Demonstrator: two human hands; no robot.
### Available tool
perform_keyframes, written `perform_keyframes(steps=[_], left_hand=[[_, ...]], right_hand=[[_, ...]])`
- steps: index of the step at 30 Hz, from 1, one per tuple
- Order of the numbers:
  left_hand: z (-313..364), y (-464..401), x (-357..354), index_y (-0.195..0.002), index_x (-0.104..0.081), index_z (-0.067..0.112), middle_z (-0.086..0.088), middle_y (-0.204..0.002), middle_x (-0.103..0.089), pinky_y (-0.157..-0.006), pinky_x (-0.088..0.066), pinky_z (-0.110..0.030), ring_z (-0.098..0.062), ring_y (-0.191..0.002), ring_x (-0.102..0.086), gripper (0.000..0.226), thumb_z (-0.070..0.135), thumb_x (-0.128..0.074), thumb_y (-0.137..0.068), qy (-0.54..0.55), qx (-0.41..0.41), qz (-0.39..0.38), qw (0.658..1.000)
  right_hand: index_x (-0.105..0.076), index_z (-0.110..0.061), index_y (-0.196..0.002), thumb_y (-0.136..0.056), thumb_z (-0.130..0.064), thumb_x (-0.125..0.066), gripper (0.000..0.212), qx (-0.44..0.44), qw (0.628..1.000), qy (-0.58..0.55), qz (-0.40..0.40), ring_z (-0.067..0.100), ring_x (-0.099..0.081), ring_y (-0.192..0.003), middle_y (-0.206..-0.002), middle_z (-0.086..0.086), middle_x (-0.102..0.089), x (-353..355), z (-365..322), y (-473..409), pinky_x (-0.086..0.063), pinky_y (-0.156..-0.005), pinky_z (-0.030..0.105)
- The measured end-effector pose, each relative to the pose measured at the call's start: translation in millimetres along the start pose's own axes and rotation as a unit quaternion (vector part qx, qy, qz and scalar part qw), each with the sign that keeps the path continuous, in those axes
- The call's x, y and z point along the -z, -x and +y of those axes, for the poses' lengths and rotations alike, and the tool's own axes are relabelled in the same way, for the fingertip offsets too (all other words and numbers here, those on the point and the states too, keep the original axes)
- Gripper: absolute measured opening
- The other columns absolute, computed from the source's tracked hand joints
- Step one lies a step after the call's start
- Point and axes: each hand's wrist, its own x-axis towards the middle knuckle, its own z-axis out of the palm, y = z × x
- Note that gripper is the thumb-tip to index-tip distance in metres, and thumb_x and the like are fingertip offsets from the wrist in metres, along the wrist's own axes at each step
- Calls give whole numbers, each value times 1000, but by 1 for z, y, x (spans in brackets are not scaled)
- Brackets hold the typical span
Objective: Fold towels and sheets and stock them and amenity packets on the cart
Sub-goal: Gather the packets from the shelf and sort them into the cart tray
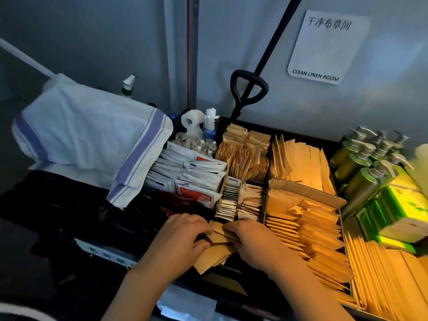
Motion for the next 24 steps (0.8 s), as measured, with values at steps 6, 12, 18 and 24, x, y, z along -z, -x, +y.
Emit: perform_keyframes(steps=[6, 12, 18, 24], left_hand=[[4, -9, 3, -132, -61, 48, 33, -126, -55, -104, -40, -23, 9, -118, -47, 41, 47, -70, -91, 25, -9, 14, 1000], [21, -26, 8, -129, -47, 54, 36, -122, -56, -86, -45, -15, 13, -115, -52, 45, 56, -68, -89, 92, -6, 64, 994], [56, -57, 9, -120, -63, 47, 37, -107, -61, -82, -49, -19, 11, -104, -57, 30, 34, -69, -93, 142, -68, 103, 982], [95, -94, 7, -111, -65, 43, 32, -98, -61, -68, -42, -11, 9, -86, -56, 19, 32, -65, -95, 43, -111, 144, 982]], right_hand=[[-66, -30, -109, -91, -23, -65, 19, -14, 997, -3, 72, 24, -64, -96, -103, -3, -71, 5, 3, 9, -52, -78, 37], [-67, -31, -104, -92, -20, -66, 16, -20, 976, -92, 196, 15, -63, -87, -95, -8, -72, 24, 12, 32, -45, -67, 29], [-71, -44, -98, -85, -15, -77, 32, -56, 914, -281, 287, -7, -60, -101, -99, -30, -69, 47, 40, 58, -45, -84, 14], [-75, -38, -103, -84, -18, -81, 28, -65, 890, -275, 358, 4, -62, -105, -103, -22, -70, 67, 77, 77, -52, -89, 27]])
